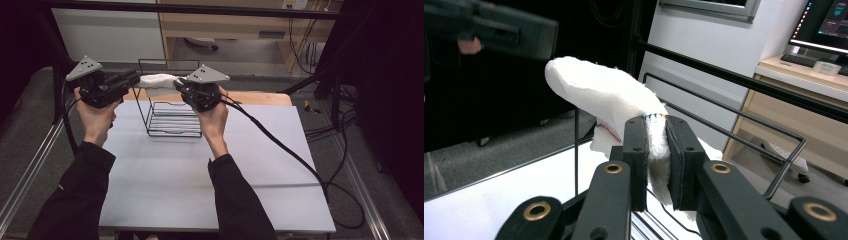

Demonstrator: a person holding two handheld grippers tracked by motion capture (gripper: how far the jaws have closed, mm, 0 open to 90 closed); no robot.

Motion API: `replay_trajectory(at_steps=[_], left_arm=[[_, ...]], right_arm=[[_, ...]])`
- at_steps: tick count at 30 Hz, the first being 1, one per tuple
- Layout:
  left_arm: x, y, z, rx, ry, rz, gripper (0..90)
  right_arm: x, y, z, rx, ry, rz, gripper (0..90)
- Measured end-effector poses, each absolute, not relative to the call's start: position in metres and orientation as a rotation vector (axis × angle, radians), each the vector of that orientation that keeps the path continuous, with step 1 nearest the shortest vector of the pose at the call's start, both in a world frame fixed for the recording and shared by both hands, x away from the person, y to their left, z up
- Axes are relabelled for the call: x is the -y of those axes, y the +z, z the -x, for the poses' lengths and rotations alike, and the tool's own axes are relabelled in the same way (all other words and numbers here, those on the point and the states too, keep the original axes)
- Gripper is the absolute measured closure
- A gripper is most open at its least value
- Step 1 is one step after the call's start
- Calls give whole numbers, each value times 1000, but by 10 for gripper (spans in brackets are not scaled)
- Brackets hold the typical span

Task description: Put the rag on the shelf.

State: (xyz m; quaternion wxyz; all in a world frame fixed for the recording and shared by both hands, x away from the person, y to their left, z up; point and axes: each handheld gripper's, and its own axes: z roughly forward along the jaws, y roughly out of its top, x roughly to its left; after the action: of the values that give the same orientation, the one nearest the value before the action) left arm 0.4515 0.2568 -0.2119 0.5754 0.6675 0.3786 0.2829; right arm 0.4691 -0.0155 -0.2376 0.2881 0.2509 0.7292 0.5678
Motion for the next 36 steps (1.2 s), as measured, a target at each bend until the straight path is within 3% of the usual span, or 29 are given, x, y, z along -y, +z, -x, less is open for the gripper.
replay_trajectory(at_steps=[7,13,22,31,33,36], left_arm=[[-250,-206,-472,-979,628,-1581,842],[-244,-216,-471,-951,555,-1616,862],[-241,-233,-465,-936,556,-1670,871],[-243,-243,-467,-955,544,-1683,891],[-244,-246,-468,-960,543,-1683,892],[-244,-250,-469,-965,538,-1688,893]], right_arm=[[16,-240,-469,-1952,1515,-665,805],[17,-242,-467,-1961,1508,-654,799],[18,-246,-465,-1997,1491,-638,767],[21,-242,-462,-2023,1535,-637,642],[23,-239,-461,-2015,1550,-637,651],[23,-238,-461,-2030,1558,-656,744]])
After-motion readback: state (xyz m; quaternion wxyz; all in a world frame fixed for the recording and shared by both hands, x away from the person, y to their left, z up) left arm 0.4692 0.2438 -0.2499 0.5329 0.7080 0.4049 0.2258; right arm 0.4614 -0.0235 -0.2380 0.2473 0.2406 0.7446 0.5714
